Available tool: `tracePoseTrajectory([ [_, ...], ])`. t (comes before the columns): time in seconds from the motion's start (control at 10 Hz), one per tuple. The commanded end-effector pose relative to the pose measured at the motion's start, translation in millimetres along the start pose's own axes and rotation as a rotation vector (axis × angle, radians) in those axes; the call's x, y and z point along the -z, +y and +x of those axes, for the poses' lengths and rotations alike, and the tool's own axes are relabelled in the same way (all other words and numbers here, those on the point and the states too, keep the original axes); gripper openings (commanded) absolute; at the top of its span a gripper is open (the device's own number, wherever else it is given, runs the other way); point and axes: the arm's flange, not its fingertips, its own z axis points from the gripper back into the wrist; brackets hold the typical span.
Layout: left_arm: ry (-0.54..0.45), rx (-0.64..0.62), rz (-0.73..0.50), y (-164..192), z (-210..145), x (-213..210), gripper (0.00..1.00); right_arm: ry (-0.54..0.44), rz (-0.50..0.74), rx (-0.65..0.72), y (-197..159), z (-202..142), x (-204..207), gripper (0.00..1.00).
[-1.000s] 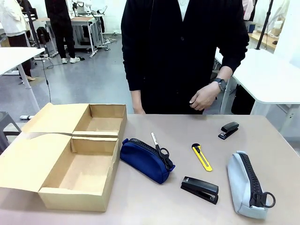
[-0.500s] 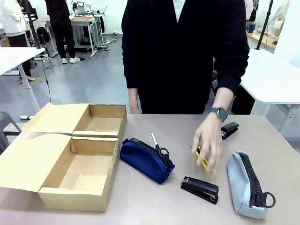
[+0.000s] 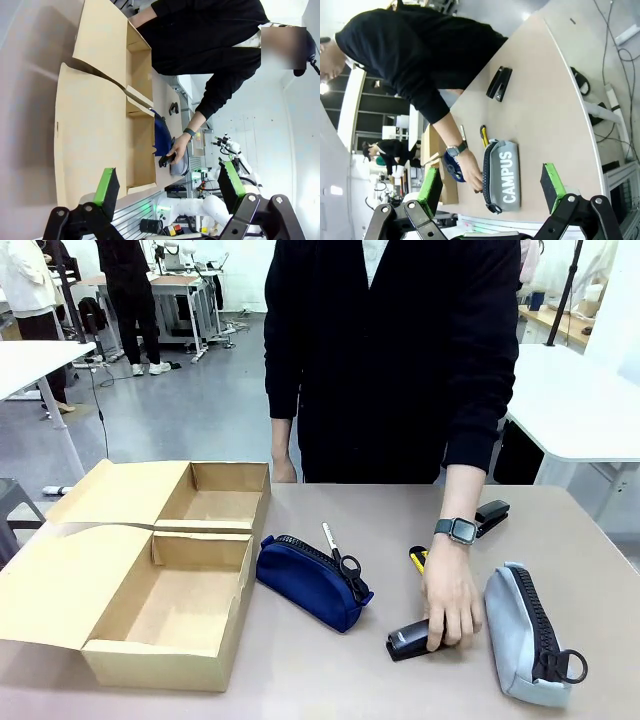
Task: Place items inside the box.
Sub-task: Pick up a Pencil pouch or Stapler and place it inside the Mailer Box closest to the robot.
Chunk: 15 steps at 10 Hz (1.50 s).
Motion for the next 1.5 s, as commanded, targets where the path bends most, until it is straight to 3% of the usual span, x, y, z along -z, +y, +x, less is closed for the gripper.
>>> tracePoseTrajectory([
  [0.0,-0.011,0.022,-0.023,-1,2,1,1.00,0.002,-0.015,-0.045,11,4,25,1.00],
  [0.2,-0.011,0.022,-0.023,-1,2,1,1.00,0.048,-0.059,-0.095,29,8,46,1.00],
  [0.3,-0.011,0.022,-0.023,-1,2,1,1.00,0.090,-0.098,-0.187,44,9,69,1.00],
  [0.4,-0.011,0.022,-0.023,-1,2,1,1.00,0.163,-0.178,-0.347,61,9,102,1.00],
  [0.6,-0.011,0.022,-0.023,-1,2,1,1.00,0.398,-0.279,-0.752,86,11,172,1.00],
  [0.8,-0.011,0.022,-0.023,-1,2,1,1.00,0.611,-0.263,-1.006,110,-4,224,1.00],
  [0.9,-0.011,0.022,-0.023,-1,2,1,1.00,0.657,-0.289,-1.035,119,-13,246,1.00],
  [1.0,-0.011,0.022,-0.023,-1,2,1,1.00,0.349,-0.965,-0.787,129,-27,242,1.00],
  [1.1,-0.011,0.022,-0.023,-1,2,1,1.00,0.626,-0.286,-0.858,125,-24,242,1.00],
  [1.2,-0.011,0.022,-0.023,-1,2,1,1.00,0.626,-0.286,-0.858,125,-24,242,1.00],
  [1.3,-0.011,0.022,-0.023,-1,2,1,1.00,0.578,-0.440,-0.901,133,-26,257,1.00],
  [1.4,-0.011,0.022,-0.023,-1,2,1,1.00,0.694,-0.340,-1.067,133,0,288,1.00],
])
